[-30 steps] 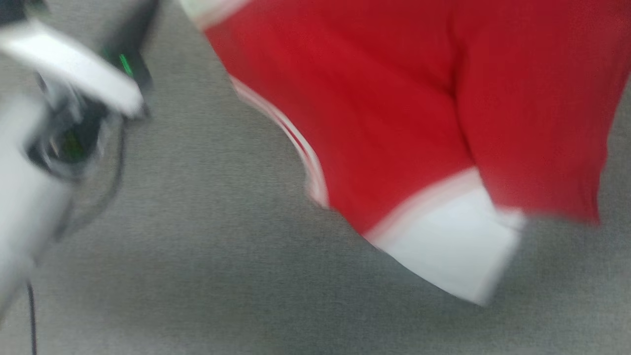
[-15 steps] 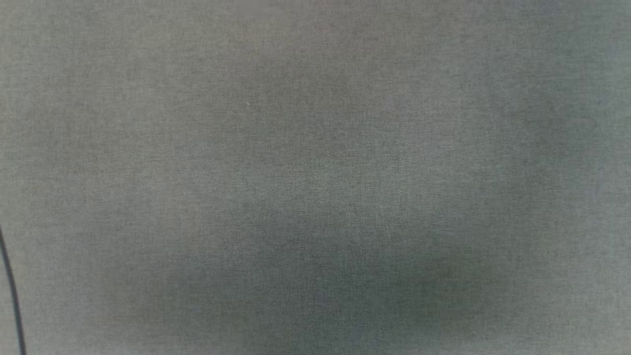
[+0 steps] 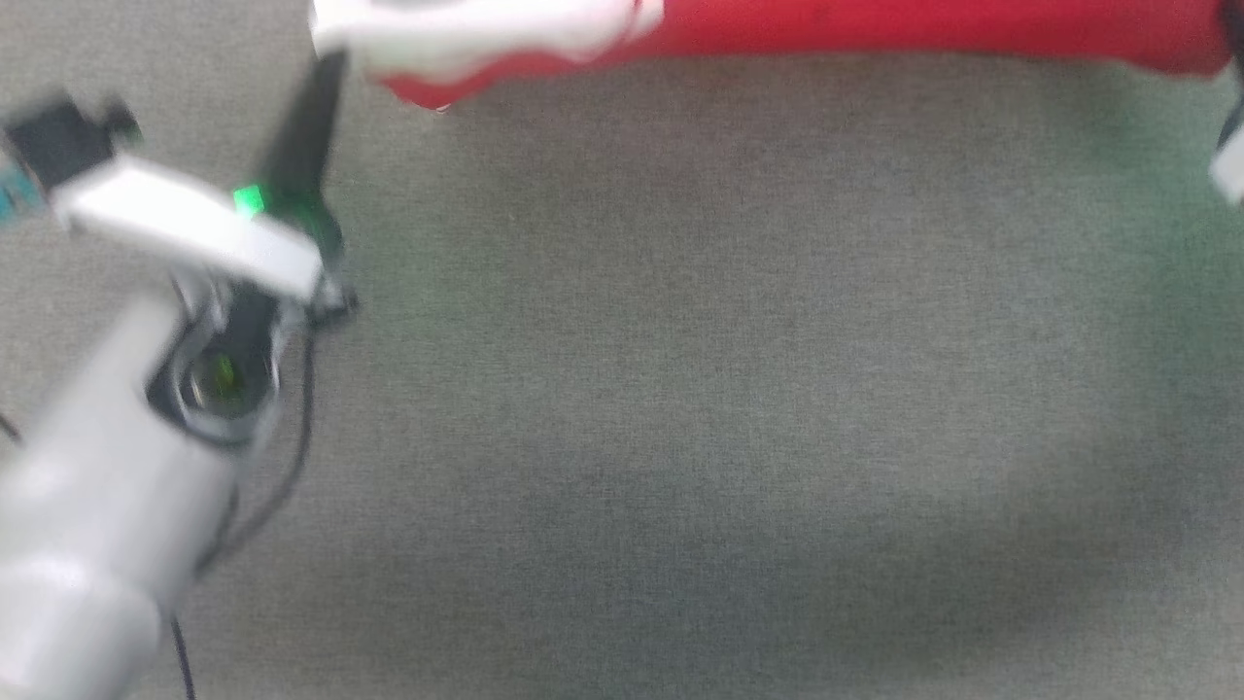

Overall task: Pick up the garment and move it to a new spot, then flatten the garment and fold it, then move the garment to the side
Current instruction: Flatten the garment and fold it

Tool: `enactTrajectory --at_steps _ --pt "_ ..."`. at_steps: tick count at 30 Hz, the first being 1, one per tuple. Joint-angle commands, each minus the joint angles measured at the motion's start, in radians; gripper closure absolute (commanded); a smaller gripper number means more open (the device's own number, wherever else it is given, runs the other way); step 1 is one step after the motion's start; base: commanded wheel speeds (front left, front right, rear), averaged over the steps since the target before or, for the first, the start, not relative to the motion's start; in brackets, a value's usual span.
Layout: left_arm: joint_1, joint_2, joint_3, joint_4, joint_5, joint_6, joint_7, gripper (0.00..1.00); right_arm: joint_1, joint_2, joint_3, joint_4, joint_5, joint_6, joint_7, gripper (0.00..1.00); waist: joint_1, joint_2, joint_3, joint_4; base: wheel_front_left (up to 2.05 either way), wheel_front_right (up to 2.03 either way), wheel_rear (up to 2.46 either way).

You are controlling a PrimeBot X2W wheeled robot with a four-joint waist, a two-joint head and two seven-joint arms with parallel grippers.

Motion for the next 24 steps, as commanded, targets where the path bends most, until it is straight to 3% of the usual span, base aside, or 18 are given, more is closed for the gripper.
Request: enactTrajectory --at_steps 1,13,21,24 --pt "0.033 0.011 0.016 -0.021 -0.001 0.003 -0.012 1.00 0.038 -0.015 -0.004 -0.025 0.021 -0.003 0.006 1.00 0.0000 0.0000 -0.008 0.001 0.00 0.00 0.00" --pt "0.556 0.048 0.096 -0.344 0.114 0.002 -0.024 1.00 0.602 -0.081 -0.067 -0.455 0.194 -0.002 0.120 1.00 0.0000 0.0000 -0.106 0.000 0.00 0.00 0.00" --pt "0.791 0.101 0.114 -0.535 0.168 0.002 -0.025 1.00 0.869 -0.050 -0.190 -0.668 0.196 -0.002 0.220 1.00 0.0000 0.0000 -0.154 0.004 0.00 0.00 0.00" --pt "0.884 0.129 0.120 -0.620 0.184 0.002 -0.025 1.00 0.980 -0.006 -0.266 -0.771 0.177 -0.002 0.268 1.00 0.0000 0.0000 -0.161 0.003 0.00 0.00 0.00"
